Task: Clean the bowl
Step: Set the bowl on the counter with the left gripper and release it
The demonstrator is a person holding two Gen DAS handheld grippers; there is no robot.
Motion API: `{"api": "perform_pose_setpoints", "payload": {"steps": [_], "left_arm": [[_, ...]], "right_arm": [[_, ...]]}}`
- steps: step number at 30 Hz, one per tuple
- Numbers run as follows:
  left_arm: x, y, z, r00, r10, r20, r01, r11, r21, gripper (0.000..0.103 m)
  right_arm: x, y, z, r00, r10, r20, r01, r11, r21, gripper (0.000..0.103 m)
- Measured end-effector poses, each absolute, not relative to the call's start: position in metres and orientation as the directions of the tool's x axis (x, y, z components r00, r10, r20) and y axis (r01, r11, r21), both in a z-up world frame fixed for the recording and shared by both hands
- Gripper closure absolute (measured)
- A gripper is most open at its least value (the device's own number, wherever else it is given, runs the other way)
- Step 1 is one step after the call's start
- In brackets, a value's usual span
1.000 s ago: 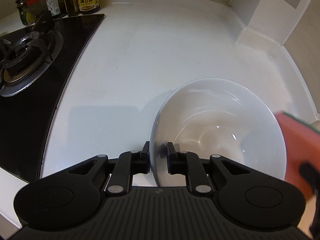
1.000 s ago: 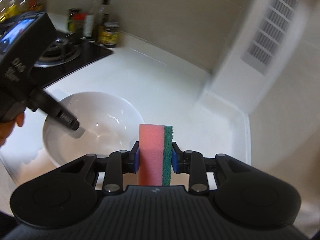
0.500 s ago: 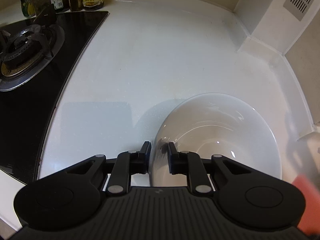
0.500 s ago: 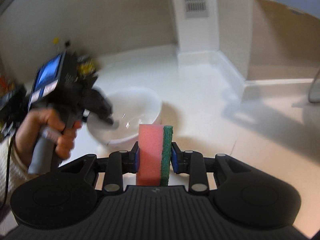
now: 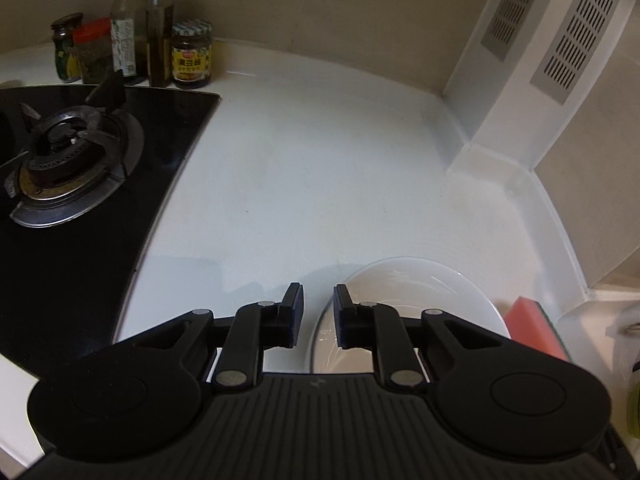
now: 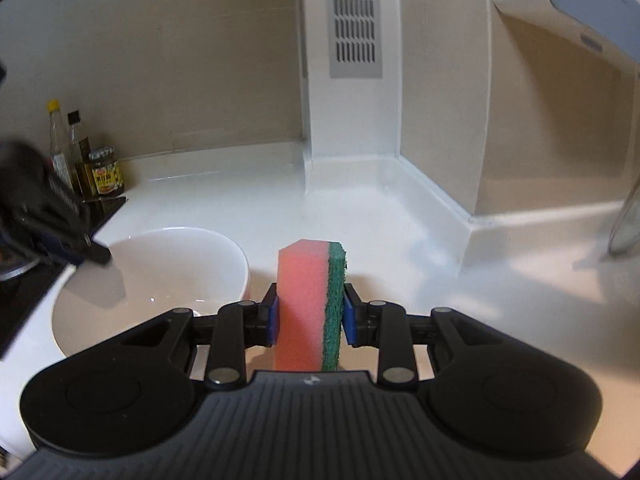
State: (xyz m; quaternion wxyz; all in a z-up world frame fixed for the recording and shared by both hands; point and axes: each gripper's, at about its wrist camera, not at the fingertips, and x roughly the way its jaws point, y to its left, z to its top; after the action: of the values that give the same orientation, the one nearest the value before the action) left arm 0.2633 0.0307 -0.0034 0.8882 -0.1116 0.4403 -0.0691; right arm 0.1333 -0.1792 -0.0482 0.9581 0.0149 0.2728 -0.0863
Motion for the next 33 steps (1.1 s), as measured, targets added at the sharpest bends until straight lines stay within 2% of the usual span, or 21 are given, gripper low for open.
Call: {"api": "perform_pose_setpoints", "payload": {"steps": [9, 21, 26, 33], "left_arm": [[0.233, 0.036, -0.006, 0.608, -0.22, -0.763, 0.011, 0.963, -0.269, 0.085], [0.204, 0.024, -0.003, 0.618, -0.208, -0.758, 0.022, 0.969, -0.248, 0.085], [0.192, 0.019, -0.003, 0.62, -0.189, -0.761, 0.008, 0.972, -0.234, 0.085], [0.172, 0.016, 0.002, 0.632, -0.158, -0.758, -0.015, 0.976, -0.216, 0.085]], "right_arm": [[0.129, -0.172, -0.064, 0.77, -0.155, -0.619, 0.175, 0.984, -0.029, 0.076], [0.123, -0.173, -0.064, 0.77, -0.131, -0.625, 0.154, 0.988, -0.017, 0.075], [0.119, -0.172, -0.059, 0.781, -0.127, -0.611, 0.14, 0.99, -0.027, 0.064], [0.111, -0.169, -0.047, 0.808, -0.104, -0.581, 0.109, 0.994, -0.027, 0.057]]}}
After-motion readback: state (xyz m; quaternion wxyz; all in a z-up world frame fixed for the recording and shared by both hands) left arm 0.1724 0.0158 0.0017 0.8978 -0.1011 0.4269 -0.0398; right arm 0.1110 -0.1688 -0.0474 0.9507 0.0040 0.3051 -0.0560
